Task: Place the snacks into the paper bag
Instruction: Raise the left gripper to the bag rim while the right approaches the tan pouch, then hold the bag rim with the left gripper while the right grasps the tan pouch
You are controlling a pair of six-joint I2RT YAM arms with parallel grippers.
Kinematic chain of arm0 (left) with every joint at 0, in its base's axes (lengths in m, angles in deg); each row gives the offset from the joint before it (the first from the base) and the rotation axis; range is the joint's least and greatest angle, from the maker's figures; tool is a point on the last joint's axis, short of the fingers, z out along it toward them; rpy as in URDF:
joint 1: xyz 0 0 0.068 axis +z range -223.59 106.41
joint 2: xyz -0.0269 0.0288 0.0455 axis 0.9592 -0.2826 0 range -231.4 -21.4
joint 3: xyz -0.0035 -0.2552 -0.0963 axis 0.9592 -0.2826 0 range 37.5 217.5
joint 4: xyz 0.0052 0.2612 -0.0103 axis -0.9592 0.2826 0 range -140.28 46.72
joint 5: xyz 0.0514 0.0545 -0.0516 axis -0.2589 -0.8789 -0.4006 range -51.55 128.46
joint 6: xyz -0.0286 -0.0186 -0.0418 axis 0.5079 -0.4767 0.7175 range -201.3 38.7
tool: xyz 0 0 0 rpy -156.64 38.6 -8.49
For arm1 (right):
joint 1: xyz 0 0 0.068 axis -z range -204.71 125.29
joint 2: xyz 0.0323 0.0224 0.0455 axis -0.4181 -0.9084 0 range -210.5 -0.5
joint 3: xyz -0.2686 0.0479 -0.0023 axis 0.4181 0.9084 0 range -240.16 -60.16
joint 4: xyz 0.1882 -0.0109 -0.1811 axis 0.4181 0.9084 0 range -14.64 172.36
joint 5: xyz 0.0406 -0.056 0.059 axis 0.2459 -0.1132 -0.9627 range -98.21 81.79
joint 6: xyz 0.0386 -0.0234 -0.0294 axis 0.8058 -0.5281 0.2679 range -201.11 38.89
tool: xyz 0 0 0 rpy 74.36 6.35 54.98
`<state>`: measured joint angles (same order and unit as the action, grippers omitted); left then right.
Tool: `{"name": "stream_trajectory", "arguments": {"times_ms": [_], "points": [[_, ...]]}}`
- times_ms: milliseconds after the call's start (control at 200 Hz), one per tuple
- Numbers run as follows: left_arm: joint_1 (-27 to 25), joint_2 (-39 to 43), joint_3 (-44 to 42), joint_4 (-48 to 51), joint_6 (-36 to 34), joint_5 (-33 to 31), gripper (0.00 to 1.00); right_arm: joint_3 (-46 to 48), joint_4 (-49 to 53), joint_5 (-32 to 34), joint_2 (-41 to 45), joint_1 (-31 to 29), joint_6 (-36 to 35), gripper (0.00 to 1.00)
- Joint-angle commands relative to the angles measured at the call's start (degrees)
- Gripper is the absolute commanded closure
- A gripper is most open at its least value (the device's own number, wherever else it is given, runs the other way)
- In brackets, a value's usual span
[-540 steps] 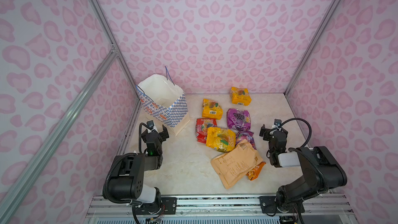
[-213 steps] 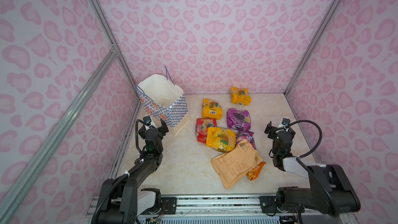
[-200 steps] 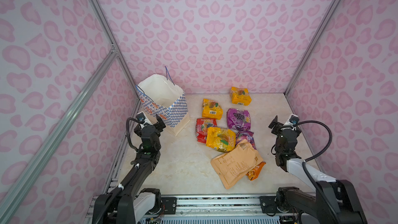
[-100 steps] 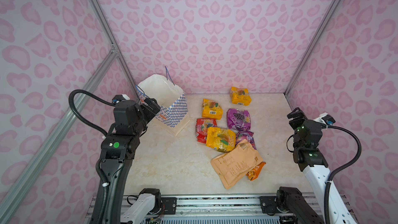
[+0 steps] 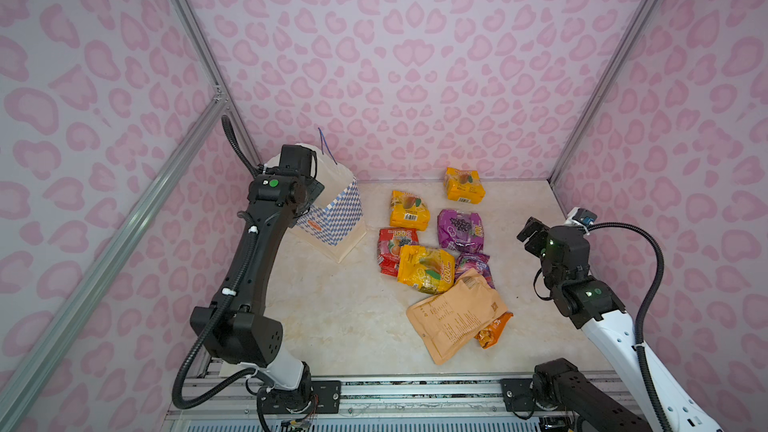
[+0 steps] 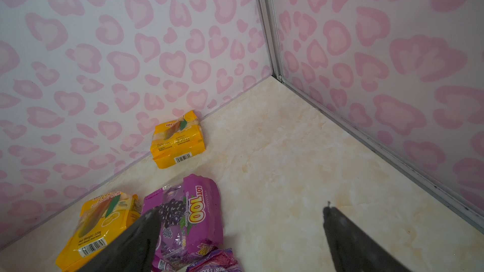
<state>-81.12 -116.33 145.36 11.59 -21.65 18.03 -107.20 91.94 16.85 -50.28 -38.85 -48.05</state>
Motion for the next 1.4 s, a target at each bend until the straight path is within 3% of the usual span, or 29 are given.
{"name": "stream_trajectory", "arguments": {"times_ms": [0, 150, 265, 325, 405, 555, 680, 790, 975, 1265, 1395], "points": [[1.3, -5.5, 6.0, 6.6, 3.0, -2.9, 0.23, -0.1, 3.0, -2.1, 0.0, -0.3, -1.0, 0.01], [3.7, -11.7, 11.8, 8.6, 2.3, 0.8, 0.48, -0.1, 6.0, -8.4, 0.5, -0.5, 0.2, 0.01], [4.6, -13.3, 12.7, 9.5, 0.8, 2.9, 0.53, 0.5, 7.4, -10.6, 2.6, -0.4, 0.3, 0.01], [4.8, -13.0, 12.8, 9.6, -0.9, 3.3, 0.58, 0.4, 8.2, -11.4, 3.7, -0.5, 0.3, 0.01], [5.4, -11.6, 12.7, 10.2, -3.0, 3.0, 0.75, 0.4, 9.2, -12.2, 4.9, -0.5, 0.2, 0.01], [7.2, -6.8, 10.7, 10.6, -7.2, 4.1, 0.96, -0.2, 11.5, -14.1, 5.7, -0.5, 0.2, 0.01], [7.4, -2.0, 9.2, 11.0, -16.0, 3.9, 0.97, -1.6, 15.2, -20.7, 4.5, -0.5, 0.3, 0.01], [7.4, 5.2, 1.9, 8.0, -23.3, 5.8, 0.97, -1.8, 17.8, -29.3, 3.5, -0.5, 0.5, 0.01], [7.4, 15.1, -8.1, 5.4, -32.6, 15.5, 0.97, -0.9, 21.6, -35.6, 3.6, -2.2, 2.0, 0.01], [7.4, 31.6, -27.3, -2.8, -36.9, 29.1, 0.97, 4.6, 22.8, -38.4, 4.1, -5.9, 6.6, 0.01], [7.3, 37.8, -34.3, -6.1, -36.5, 29.6, 0.97, 7.6, 21.4, -38.7, 3.8, -9.6, 10.0, 0.01]]}}
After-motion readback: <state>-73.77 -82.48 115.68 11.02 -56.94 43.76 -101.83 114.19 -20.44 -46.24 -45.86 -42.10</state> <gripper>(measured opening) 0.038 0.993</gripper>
